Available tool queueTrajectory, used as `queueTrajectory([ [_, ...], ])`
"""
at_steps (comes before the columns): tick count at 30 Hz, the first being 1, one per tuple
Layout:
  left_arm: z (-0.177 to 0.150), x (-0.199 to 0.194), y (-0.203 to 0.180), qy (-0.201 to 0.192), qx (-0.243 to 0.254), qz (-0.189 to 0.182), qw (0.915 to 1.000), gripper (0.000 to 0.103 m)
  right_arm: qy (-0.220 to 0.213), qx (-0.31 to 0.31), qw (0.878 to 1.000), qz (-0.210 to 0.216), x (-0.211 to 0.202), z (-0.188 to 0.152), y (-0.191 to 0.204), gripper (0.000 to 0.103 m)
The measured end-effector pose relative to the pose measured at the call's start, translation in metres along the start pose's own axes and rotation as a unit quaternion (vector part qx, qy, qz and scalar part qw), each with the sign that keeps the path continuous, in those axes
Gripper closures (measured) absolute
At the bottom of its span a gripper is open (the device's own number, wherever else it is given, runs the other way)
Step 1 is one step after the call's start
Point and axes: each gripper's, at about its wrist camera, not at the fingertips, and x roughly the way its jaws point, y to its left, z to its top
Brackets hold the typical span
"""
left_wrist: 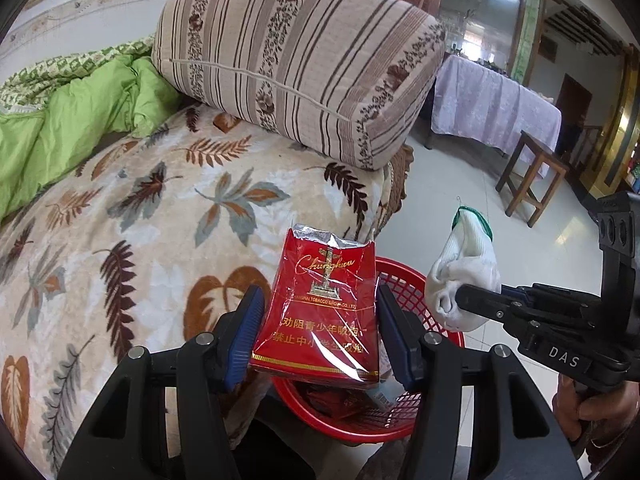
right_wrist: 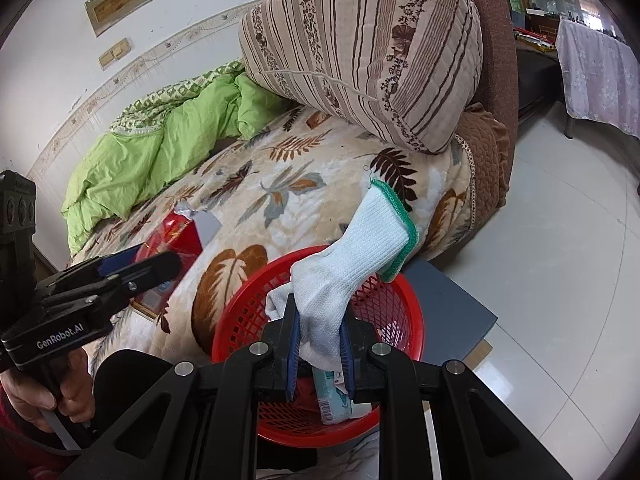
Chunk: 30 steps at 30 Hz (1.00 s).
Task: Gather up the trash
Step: 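Carry both items over the red basket and open both tools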
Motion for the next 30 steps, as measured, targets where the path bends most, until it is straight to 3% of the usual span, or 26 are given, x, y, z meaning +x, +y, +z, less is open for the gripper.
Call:
queueTrajectory([
  [10, -0.004, 0.028, -0.006, 0.036, -0.001, -0.033, 0.9988, 0.046, 0.029, -0.002, 1.000, -0.012, 0.019, -0.003, -0.002, 0.082],
  [13, -0.004, 0.033, -0.006, 0.040, -0.003, -0.037, 0.9985, 0.044, 0.036, -0.001, 0.999, -0.013, 0.023, -0.002, -0.003, 0.075],
  [16, -0.004, 0.035, -0.003, 0.044, -0.013, -0.034, 0.9984, 0.035, 0.031, -0.004, 0.999, -0.025, 0.021, -0.001, -0.002, 0.060],
  [22, -0.003, 0.026, 0.002, 0.030, -0.024, -0.028, 0.9989, 0.021, 0.019, -0.003, 0.999, -0.047, 0.011, 0.002, -0.001, 0.049],
  [26, -0.003, 0.011, 0.004, 0.007, -0.018, -0.001, 0.9998, 0.011, 0.003, -0.003, 0.993, -0.117, 0.002, 0.005, 0.006, 0.029],
  [30, -0.003, -0.018, 0.009, -0.034, -0.005, 0.046, 0.9983, 0.005, -0.019, -0.013, 0.982, -0.189, -0.009, 0.009, 0.021, 0.022],
])
